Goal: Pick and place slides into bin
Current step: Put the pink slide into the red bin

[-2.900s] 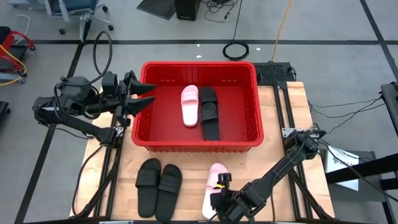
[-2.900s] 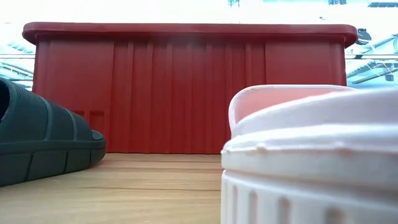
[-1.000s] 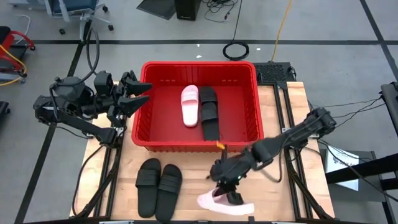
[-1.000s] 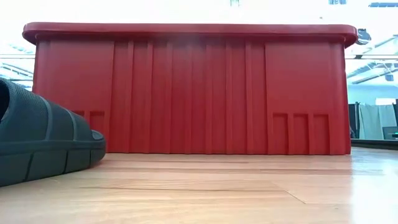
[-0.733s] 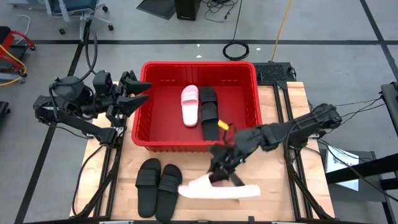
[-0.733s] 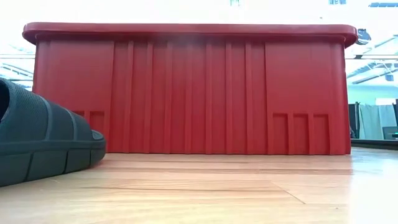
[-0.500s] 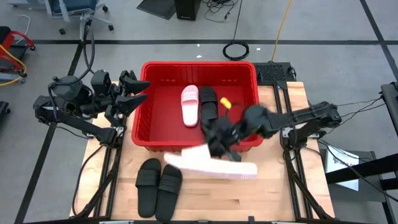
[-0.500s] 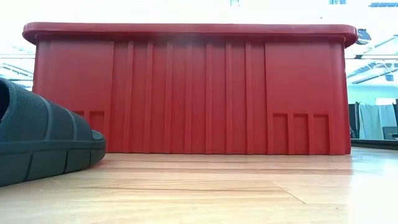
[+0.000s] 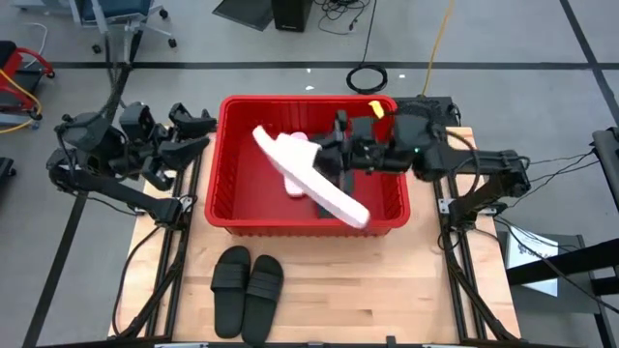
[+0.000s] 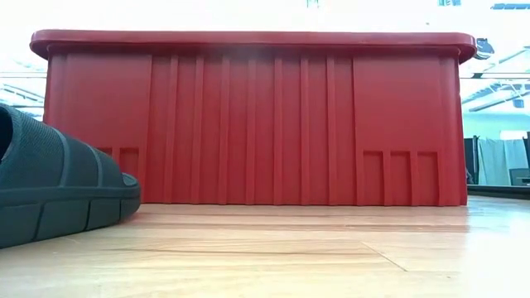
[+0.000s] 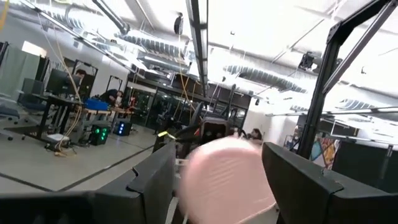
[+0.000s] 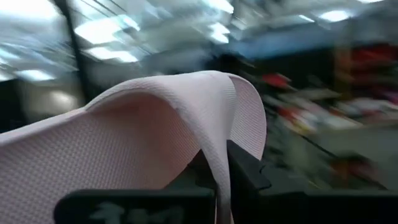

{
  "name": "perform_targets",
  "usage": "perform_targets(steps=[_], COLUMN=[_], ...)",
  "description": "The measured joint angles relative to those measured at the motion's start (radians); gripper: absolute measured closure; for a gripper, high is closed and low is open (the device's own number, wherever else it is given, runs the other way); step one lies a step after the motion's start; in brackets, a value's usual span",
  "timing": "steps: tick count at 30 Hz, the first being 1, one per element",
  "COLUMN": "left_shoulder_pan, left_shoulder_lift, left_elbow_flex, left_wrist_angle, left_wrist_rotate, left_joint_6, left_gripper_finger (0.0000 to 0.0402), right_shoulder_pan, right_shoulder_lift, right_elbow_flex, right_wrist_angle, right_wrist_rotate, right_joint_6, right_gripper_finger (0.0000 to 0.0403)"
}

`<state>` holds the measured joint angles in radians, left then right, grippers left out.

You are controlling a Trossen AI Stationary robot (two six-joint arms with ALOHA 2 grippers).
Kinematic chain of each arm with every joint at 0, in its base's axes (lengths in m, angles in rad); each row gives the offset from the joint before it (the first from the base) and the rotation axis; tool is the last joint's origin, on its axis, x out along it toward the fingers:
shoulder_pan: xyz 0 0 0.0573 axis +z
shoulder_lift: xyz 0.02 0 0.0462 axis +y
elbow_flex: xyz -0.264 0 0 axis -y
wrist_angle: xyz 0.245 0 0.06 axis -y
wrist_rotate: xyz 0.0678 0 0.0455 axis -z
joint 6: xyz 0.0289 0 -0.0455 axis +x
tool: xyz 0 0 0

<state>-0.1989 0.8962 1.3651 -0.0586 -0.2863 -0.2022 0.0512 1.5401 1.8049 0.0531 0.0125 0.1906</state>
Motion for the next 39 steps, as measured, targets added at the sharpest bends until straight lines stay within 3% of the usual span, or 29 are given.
perform_targets(steps=[5,10,21,32,39], left_shoulder_pan=[0.0,0.0,0.0,0.0,0.0], left_shoulder_lift=[-0.044,-0.078,-0.106,-0.105,-0.105], left_elbow_flex=[0.0,0.0,0.0,0.0,0.0], left_wrist_angle=[-0.004,-0.021,-0.036,-0.091,-0.097], left_wrist_rotate=[0.0,-0.002,-0.011,-0.011,-0.011], left_joint_6=[0.026,0.051,0.065,0.041,0.036], left_gripper_finger=[0.0165,0.0165,0.0165,0.0165,0.0165], right_shoulder_pan=[-0.014,-0.019,-0.081,-0.137,-0.157], right_shoulder_lift=[0.0,0.021,0.172,0.314,0.396], right_elbow_flex=[0.053,0.055,0.055,0.054,0.053], right_wrist_angle=[-0.283,-0.439,-0.613,-0.732,-0.734], right_wrist_rotate=[0.25,0.343,0.354,0.361,0.435], right_joint_6=[-0.046,-0.022,0.049,-0.028,-0.104], right_gripper_finger=[0.0395,0.0395,0.0395,0.0394,0.0394])
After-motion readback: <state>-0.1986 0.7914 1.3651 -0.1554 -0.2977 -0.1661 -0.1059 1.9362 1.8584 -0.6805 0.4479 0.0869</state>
